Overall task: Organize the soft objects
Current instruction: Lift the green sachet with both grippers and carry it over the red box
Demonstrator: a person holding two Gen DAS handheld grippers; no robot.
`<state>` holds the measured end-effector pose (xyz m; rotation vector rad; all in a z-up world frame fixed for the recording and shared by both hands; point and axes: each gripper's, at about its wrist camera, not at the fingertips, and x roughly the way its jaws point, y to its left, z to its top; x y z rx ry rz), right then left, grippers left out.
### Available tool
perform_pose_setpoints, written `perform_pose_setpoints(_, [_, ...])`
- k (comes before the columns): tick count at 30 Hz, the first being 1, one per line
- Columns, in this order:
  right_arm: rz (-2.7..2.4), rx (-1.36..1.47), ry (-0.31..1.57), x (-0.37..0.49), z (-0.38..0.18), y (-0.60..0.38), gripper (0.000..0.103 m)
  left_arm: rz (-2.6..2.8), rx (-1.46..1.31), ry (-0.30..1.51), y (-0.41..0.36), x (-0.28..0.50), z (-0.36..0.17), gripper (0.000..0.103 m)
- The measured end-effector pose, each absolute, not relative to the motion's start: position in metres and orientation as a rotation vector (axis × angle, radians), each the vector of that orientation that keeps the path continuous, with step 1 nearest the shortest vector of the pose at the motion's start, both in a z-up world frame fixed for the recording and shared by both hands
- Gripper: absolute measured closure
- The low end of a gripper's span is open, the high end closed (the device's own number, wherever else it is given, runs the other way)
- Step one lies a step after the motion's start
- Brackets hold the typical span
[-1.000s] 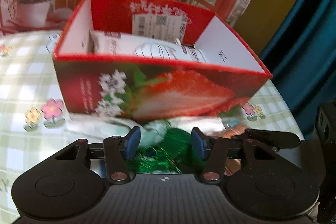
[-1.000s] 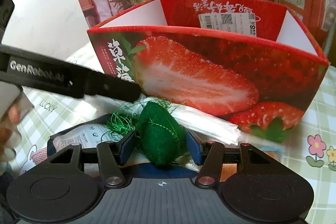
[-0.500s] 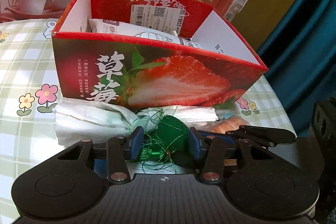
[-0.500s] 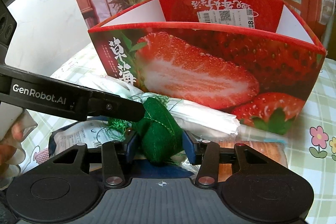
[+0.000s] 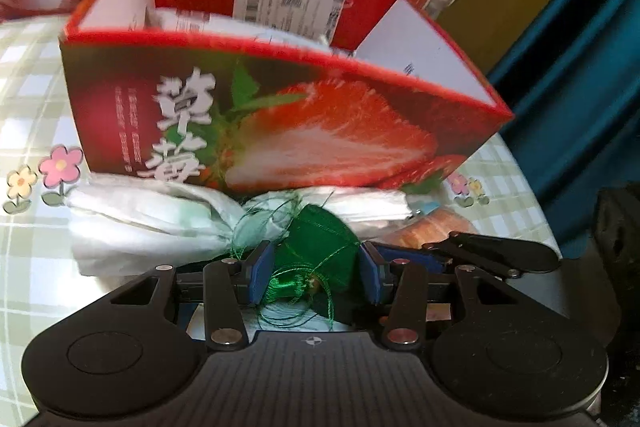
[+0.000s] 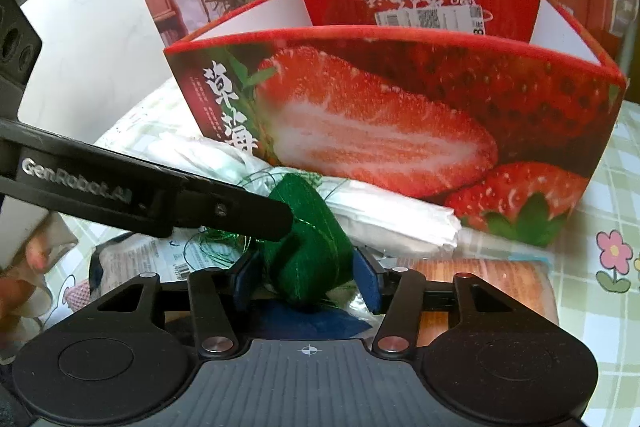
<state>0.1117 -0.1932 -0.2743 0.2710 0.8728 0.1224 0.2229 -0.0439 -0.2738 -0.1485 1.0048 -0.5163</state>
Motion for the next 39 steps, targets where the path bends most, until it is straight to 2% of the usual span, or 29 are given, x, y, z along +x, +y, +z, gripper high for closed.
perform_pose_setpoints(8, [0.12, 0.298, 0.879, 0.114, -0.273, -0.197, 0.057, -0.558, -0.116, 0.978, -0.051, 0.22, -0.265, 0.055])
perform_pose_setpoints(16, [0.131, 0.26, 0.787, 0.106, -0.244, -0.194, 0.059, -0.599, -0.174, 0.871, -0.043, 0.209, -0.227, 0.057])
perform_pose_setpoints(19, [0.16, 0.249, 0.745, 0.105, -0.23, -0.192, 0.071, -0.658, -0.174, 0.828, -0.049, 0.203, -0.211, 0.06])
perform_pose_setpoints(24, [0.169, 0.175, 0.736, 0.108, -0.215, -0.182, 0.071, -0.597, -0.126, 0.822, -0.054, 0.205, -0.212, 0.06])
perform_pose_setpoints(39, [0.081, 0.233, 0.839, 0.103, -0.246, -0.195, 0.063, -0.468, -0.1, 0.915, -0.033, 0.216, -0.239, 0.059])
